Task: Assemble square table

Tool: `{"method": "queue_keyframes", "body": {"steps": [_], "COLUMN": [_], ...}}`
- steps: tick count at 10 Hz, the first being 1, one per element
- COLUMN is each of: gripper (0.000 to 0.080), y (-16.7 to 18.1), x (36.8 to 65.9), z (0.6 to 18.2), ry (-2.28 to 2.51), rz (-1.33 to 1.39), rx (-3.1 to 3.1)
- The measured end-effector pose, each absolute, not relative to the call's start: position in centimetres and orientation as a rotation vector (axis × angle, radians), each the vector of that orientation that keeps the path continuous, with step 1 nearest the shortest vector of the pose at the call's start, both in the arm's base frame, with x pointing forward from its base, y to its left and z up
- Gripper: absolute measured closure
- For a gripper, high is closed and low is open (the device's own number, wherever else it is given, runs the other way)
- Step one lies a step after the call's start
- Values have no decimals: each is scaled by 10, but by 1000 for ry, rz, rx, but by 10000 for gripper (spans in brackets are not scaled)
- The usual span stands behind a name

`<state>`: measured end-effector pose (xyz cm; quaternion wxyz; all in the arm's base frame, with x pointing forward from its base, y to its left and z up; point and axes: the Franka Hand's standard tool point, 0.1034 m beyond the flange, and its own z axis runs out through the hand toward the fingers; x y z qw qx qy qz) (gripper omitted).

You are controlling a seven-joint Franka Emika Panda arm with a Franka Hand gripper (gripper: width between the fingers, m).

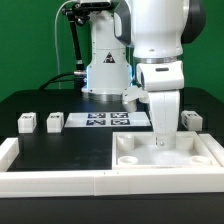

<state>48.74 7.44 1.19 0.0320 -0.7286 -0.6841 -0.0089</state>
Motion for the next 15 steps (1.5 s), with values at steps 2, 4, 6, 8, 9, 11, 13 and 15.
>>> {"method": "queue_keyframes", "body": {"steps": [2,4,6,8,9,11,13,15], "gripper": [157,152,150,150,150,150,150,150], "y": [74,73,74,81,89,103,99,100], "x": [487,488,481,466,462,460,460,459], "z": [12,12,22,36,43,51,48,48], "ry": [-2105,-2103,-1972,-1762,-1683,-1554,-1519,-1339], "rz": [-27,-27,-36,-25,-30,-19,-13,-10], "rx": [-2245,-2246,-2377,-2545,-2607,-2689,-2707,-2799]}}
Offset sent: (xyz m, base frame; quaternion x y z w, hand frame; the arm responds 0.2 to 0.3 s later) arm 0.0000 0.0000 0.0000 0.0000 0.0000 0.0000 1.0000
